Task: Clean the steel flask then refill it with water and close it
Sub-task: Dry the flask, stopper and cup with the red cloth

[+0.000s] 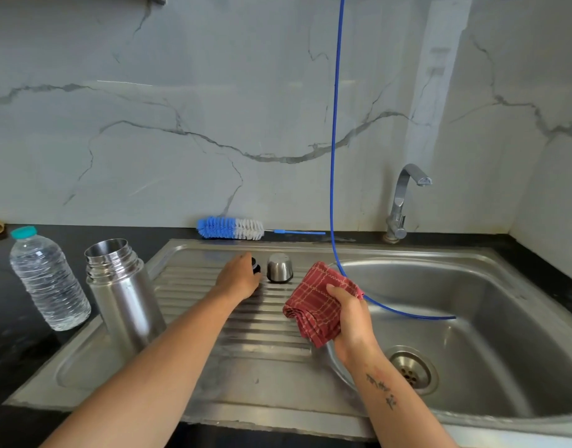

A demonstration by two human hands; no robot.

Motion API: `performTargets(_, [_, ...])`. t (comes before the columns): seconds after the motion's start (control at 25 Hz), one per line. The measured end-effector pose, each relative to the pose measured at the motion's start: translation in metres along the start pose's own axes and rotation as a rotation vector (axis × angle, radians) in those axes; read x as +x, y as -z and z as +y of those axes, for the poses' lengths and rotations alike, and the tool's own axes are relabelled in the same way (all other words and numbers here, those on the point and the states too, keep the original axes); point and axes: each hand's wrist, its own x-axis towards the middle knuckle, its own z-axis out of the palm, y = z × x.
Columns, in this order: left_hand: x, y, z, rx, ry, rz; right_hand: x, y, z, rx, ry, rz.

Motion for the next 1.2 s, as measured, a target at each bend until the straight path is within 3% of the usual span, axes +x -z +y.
performTargets(0.08, [-0.007,0.004,0.004,-0.149,-0.006,0.067,0.002,-0.001,0.003,-0.034,0.058,0.022])
performTargets(0.16, [-0.026,0.014,0.017,-0.475,0.01,0.127,0.003,-0.003,0.007,-0.084,0.198,0.036])
performTargets(0.28, [-0.064,0.021,0.042,-1.241,0.128,-0.043,-0.005,-0.005,0.009,-0.236,0.54,-0.029])
performTargets(0.4, [-0.086,0.022,0.054,-1.487,0.124,-0.219,-0.013,-0.005,0.009,-0.496,0.841,-0.223])
performTargets(0.48, [-0.094,0.022,0.059,-1.487,0.047,-0.311,-0.012,-0.006,0.015,-0.675,0.921,-0.294])
performTargets(0.6, [-0.101,0.015,0.061,-1.207,-0.152,-0.229,-0.008,-0.008,0.017,-0.732,0.902,-0.24])
performTargets(0.72, [-0.109,0.006,0.064,-1.059,-0.25,-0.148,-0.01,-0.01,0.012,-0.575,0.782,-0.19])
performTargets(0.84, [-0.112,-0.001,0.067,-1.064,-0.288,-0.045,-0.011,-0.011,0.012,-0.289,0.514,-0.129])
performTargets(0.92, [-0.113,-0.004,0.07,-1.099,-0.316,0.046,-0.013,-0.011,0.013,-0.23,0.436,-0.091])
performTargets(1.08, [-0.107,-0.003,0.07,-1.087,-0.235,0.216,-0.026,-0.016,0.019,-0.263,0.479,-0.096])
performTargets(1.2, [-0.105,-0.001,0.065,-1.065,-0.115,0.236,-0.03,-0.016,0.025,-0.451,0.664,-0.164])
